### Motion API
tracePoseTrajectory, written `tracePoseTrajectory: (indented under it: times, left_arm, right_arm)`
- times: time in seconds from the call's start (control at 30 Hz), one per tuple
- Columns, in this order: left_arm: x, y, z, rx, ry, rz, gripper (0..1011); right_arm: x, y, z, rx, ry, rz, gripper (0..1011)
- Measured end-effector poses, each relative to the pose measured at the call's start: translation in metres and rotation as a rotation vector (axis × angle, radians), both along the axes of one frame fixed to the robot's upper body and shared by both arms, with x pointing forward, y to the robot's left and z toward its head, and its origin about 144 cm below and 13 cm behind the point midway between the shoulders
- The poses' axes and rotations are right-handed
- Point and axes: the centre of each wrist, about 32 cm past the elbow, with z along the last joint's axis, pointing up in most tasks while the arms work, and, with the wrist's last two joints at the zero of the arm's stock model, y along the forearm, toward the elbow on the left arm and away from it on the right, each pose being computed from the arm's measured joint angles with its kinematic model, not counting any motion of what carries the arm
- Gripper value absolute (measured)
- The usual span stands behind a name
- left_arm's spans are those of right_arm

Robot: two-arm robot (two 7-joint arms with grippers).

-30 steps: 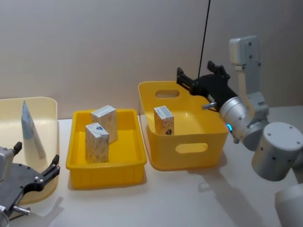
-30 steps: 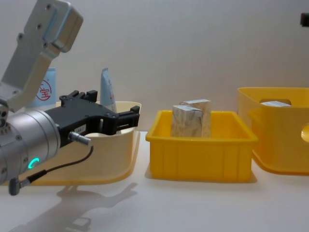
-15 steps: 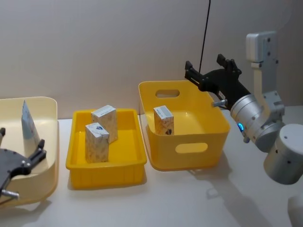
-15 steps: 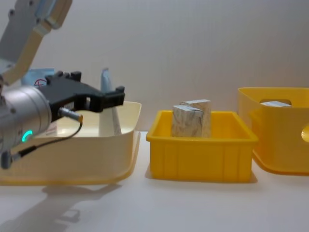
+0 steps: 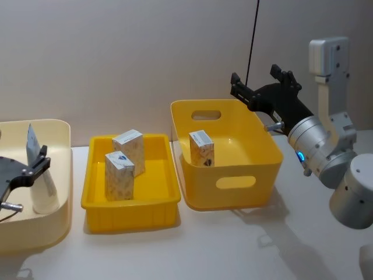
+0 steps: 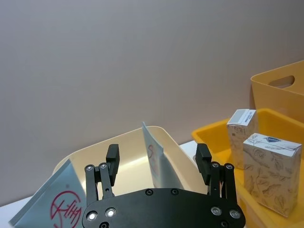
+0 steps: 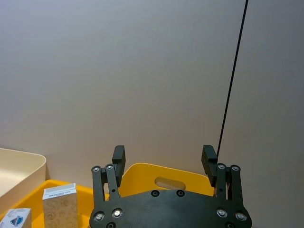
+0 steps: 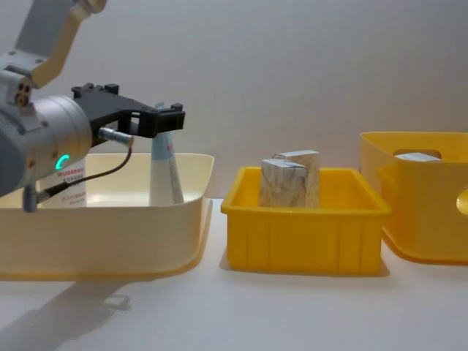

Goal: Bimanual collaborative sorting of washing and personal care products

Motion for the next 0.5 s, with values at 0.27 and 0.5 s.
tracePoseTrajectory:
  times: [0.27, 0.5]
  left_arm:
    - [0.013, -0.009, 0.004, -0.01, 0.046, -0.042, 1002]
    - [0.023, -0.013, 0.005, -0.014, 0.084, -0.078, 1002]
  right_arm:
    - [-0.001, 0.0, 0.001, 0.0, -0.003, 0.001, 1001]
    - [-0.002, 0.0, 0.001, 0.0, -0.004, 0.001, 1001]
